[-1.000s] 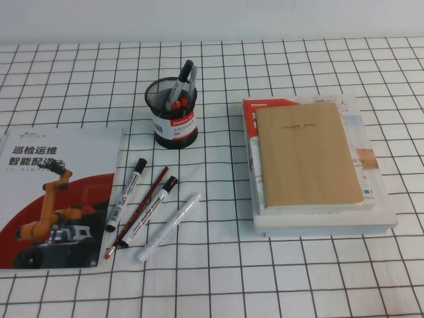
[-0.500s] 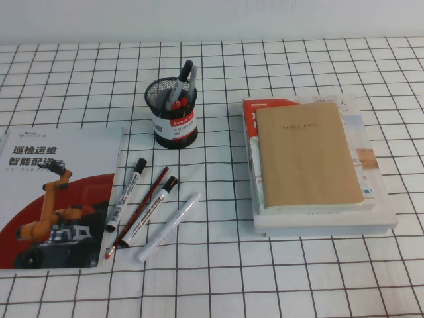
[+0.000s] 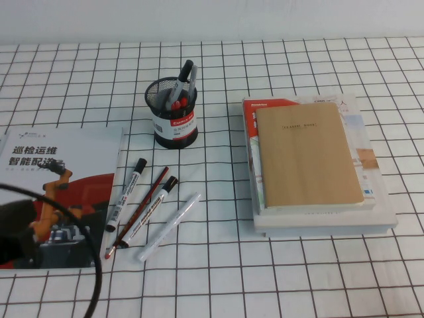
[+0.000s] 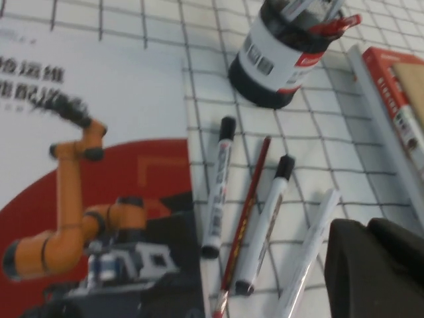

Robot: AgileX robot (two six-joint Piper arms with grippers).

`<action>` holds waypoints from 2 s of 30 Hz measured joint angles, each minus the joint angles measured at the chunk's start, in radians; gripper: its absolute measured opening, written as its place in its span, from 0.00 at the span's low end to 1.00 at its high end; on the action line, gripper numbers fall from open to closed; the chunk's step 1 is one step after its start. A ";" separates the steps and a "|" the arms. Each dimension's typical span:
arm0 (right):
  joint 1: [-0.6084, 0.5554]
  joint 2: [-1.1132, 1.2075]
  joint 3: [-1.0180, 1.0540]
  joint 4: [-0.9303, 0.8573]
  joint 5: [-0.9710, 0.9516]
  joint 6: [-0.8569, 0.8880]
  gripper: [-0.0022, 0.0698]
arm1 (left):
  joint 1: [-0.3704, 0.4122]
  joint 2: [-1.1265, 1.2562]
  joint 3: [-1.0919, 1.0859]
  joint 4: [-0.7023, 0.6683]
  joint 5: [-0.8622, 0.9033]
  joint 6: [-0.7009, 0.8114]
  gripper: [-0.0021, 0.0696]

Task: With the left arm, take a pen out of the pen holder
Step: 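Take a marker out of the pen holder and lay it on the table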

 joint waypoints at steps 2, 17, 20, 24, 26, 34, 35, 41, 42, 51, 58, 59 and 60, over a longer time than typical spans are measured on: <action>0.000 0.000 0.000 0.000 0.000 0.000 0.01 | 0.000 0.055 -0.041 -0.095 -0.004 0.111 0.03; 0.000 0.000 0.000 0.000 0.000 0.000 0.01 | -0.187 0.437 -0.186 -0.754 -0.173 0.898 0.03; 0.000 0.000 0.000 0.000 0.000 0.000 0.01 | -0.276 0.491 -0.208 -0.791 -0.234 1.013 0.03; 0.000 0.000 0.000 0.000 0.000 0.000 0.01 | -0.337 0.549 -0.241 -0.807 -0.238 1.184 0.03; 0.000 0.000 0.000 0.000 0.000 0.000 0.01 | -0.344 0.576 -0.263 -0.809 -0.210 1.243 0.04; 0.000 0.000 0.000 0.000 0.000 0.000 0.01 | -0.348 0.713 -0.378 -0.873 -0.230 1.308 0.39; 0.000 0.000 0.000 0.000 0.000 0.000 0.01 | -0.348 0.729 -0.402 -0.881 -0.239 1.315 0.41; 0.000 0.000 0.000 0.000 0.000 0.000 0.01 | -0.348 0.864 -0.579 -0.902 -0.276 1.326 0.45; 0.000 0.000 0.000 0.000 0.000 0.000 0.01 | -0.348 0.888 -0.613 -0.904 -0.278 1.326 0.45; 0.000 0.000 0.000 0.000 0.000 0.000 0.01 | -0.348 1.084 -0.828 -0.906 -0.288 1.256 0.64; 0.000 0.000 0.000 0.000 0.000 0.000 0.01 | -0.346 1.169 -0.920 -0.909 -0.323 1.253 0.66; 0.000 0.000 0.000 0.000 0.000 0.000 0.01 | -0.346 1.181 -0.930 -0.909 -0.323 1.255 0.66; 0.000 0.000 0.000 0.000 0.000 0.000 0.01 | -0.346 1.192 -0.940 -0.909 -0.325 1.256 0.66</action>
